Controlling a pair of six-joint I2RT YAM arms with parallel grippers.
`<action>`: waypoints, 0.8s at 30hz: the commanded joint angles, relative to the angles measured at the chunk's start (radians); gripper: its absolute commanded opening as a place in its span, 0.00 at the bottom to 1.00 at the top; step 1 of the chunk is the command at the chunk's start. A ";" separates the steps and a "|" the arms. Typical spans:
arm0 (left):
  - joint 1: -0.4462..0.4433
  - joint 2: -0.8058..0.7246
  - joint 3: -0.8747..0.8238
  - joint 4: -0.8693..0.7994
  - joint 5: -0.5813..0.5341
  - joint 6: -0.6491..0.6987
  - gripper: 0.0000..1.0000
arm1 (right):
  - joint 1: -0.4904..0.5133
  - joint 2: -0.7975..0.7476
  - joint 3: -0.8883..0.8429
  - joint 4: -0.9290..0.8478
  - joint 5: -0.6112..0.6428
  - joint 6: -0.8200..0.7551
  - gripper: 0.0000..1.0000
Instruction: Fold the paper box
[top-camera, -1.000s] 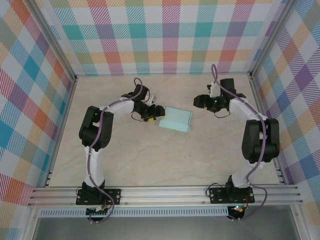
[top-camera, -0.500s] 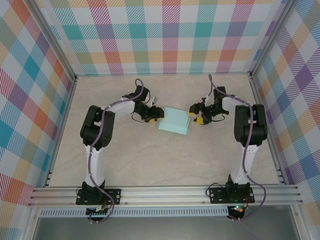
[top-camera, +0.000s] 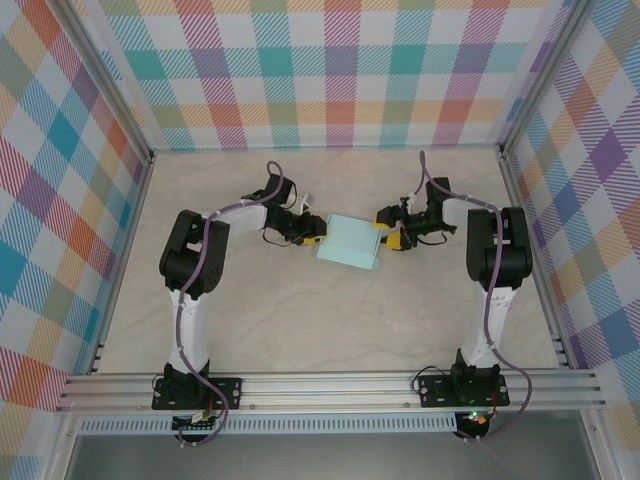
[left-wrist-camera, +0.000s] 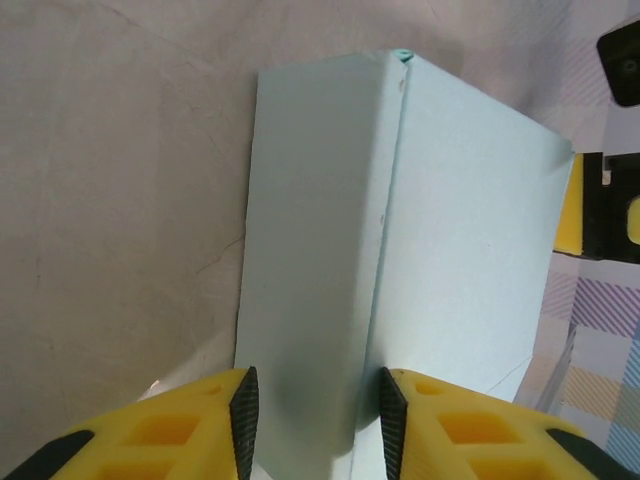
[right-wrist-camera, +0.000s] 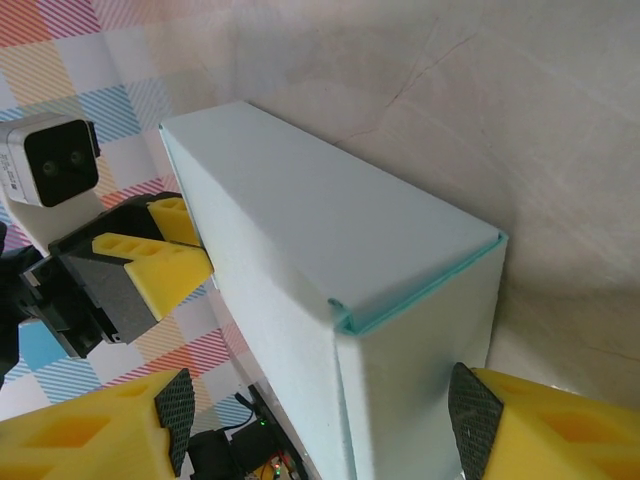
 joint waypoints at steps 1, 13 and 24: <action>0.031 0.036 -0.063 -0.011 -0.034 -0.012 0.37 | -0.015 -0.022 -0.017 0.043 -0.046 0.019 0.71; 0.079 0.076 -0.136 0.165 0.084 -0.096 0.32 | -0.049 -0.054 -0.023 -0.001 -0.054 -0.038 0.71; 0.105 0.128 -0.110 0.183 0.157 -0.120 0.30 | -0.044 -0.048 -0.052 0.021 -0.050 -0.006 0.74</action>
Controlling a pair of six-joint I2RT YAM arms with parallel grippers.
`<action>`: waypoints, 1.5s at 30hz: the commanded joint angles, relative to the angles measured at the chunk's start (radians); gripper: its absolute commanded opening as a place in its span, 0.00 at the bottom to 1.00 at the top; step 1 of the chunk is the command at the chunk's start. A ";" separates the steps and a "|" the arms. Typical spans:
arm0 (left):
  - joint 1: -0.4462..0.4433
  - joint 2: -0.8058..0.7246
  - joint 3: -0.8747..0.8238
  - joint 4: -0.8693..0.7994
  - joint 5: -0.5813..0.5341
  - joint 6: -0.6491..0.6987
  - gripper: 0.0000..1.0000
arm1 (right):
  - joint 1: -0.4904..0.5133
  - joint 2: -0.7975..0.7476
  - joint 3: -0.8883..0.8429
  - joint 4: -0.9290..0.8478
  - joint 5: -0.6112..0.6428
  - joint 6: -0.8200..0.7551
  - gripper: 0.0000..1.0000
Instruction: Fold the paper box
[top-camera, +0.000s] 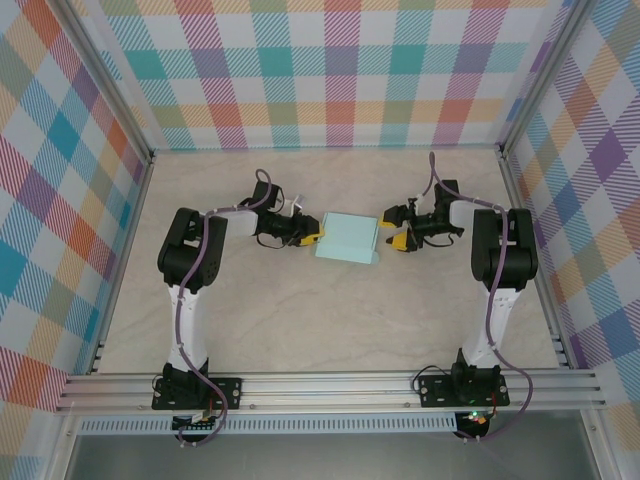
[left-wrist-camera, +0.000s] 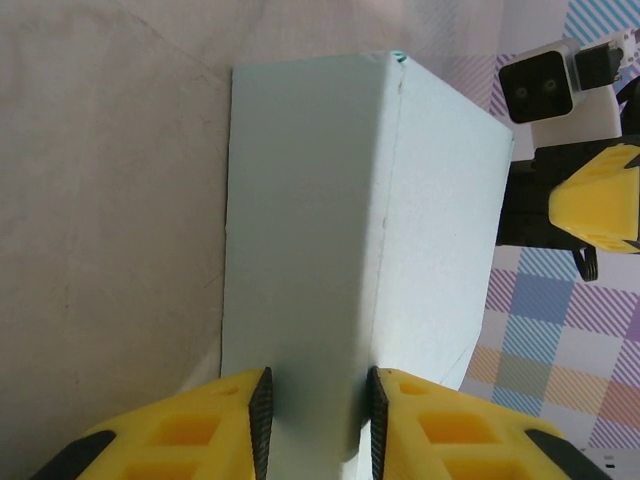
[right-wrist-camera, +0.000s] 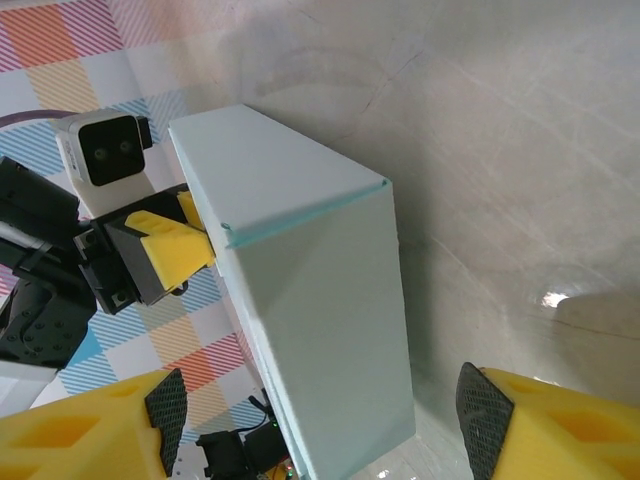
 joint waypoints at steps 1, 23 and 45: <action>0.029 0.077 -0.018 -0.066 -0.094 -0.010 0.31 | 0.006 -0.033 -0.023 0.017 -0.015 0.007 0.74; 0.037 0.013 -0.027 -0.059 -0.090 -0.001 0.41 | 0.154 -0.020 -0.026 0.215 0.057 0.319 0.48; -0.011 -0.723 -0.493 0.101 -0.108 1.200 1.00 | 0.142 -0.071 0.180 -0.404 -0.123 0.400 0.41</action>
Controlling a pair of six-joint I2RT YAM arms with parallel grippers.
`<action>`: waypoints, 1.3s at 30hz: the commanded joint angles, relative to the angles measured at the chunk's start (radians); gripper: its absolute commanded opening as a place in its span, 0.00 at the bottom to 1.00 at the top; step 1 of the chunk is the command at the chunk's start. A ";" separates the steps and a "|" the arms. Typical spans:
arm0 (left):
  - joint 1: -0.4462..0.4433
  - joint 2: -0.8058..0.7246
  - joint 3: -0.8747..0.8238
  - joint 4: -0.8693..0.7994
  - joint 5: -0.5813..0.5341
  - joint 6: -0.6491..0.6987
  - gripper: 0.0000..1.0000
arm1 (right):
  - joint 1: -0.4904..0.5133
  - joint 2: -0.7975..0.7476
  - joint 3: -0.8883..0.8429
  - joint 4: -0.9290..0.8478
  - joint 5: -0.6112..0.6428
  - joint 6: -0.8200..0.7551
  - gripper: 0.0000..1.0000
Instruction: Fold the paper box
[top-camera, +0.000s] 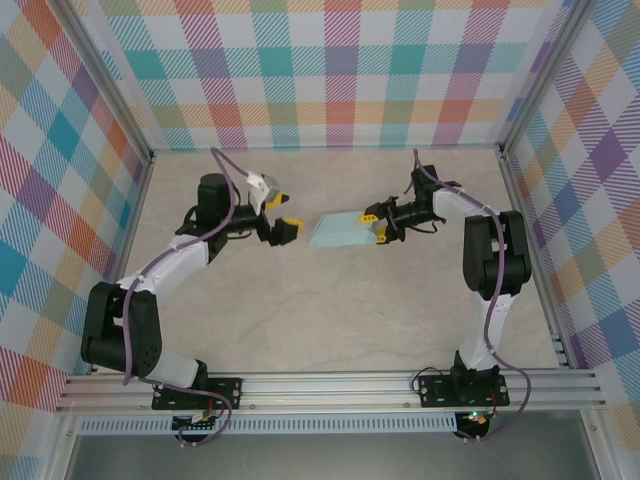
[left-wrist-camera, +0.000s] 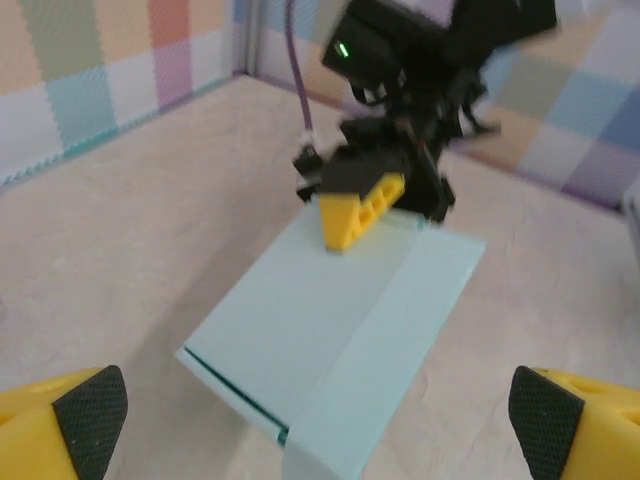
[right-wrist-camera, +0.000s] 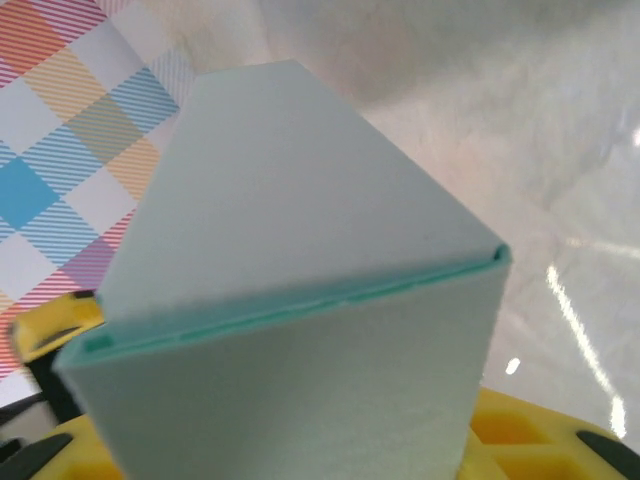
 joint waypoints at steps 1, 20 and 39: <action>-0.069 -0.004 -0.065 -0.106 -0.059 0.369 1.00 | -0.005 -0.002 0.051 -0.181 -0.089 0.020 0.41; -0.312 0.042 -0.144 0.126 -0.476 0.588 0.84 | -0.005 -0.042 -0.021 -0.123 -0.137 0.120 0.40; -0.354 0.164 -0.060 0.064 -0.556 0.606 0.56 | 0.014 -0.059 -0.064 -0.054 -0.150 0.172 0.40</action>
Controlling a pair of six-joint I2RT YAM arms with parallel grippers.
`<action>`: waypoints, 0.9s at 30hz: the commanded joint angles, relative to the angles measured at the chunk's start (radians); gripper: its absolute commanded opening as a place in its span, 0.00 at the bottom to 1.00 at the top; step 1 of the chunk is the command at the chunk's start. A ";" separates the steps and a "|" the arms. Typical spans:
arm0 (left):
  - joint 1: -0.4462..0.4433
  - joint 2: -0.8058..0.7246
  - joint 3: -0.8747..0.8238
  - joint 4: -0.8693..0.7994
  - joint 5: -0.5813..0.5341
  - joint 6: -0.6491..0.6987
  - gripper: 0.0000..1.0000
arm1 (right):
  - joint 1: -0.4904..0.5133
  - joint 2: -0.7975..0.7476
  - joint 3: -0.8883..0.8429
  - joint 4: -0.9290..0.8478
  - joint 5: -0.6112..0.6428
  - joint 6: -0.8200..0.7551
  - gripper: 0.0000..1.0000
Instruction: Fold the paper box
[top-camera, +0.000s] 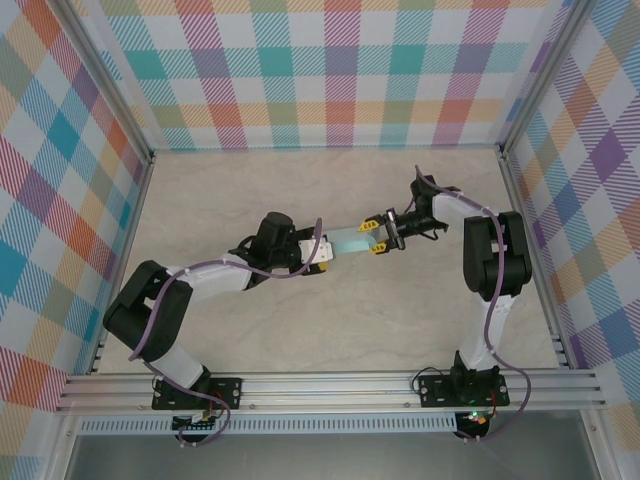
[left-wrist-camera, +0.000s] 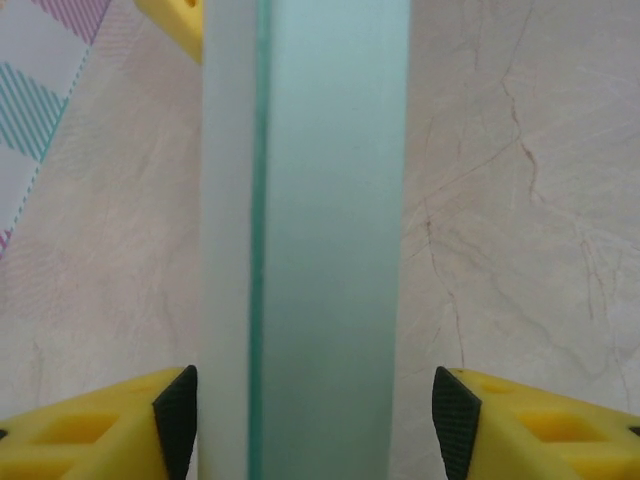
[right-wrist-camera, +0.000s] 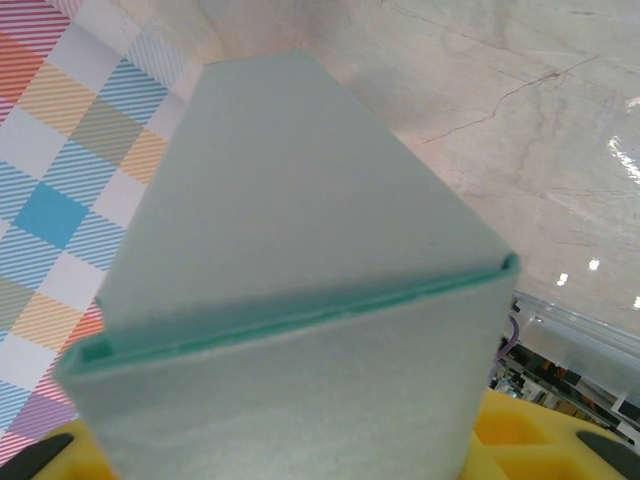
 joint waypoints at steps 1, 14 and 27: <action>-0.017 0.022 0.058 -0.076 0.002 0.011 0.53 | 0.009 -0.052 -0.003 0.014 -0.052 0.016 0.40; -0.005 0.001 0.108 -0.227 0.010 -0.022 0.51 | -0.006 -0.066 0.018 -0.045 0.016 -0.040 0.56; 0.071 -0.019 0.397 -0.995 0.070 0.073 0.52 | -0.097 -0.240 0.034 -0.134 0.267 -0.371 0.67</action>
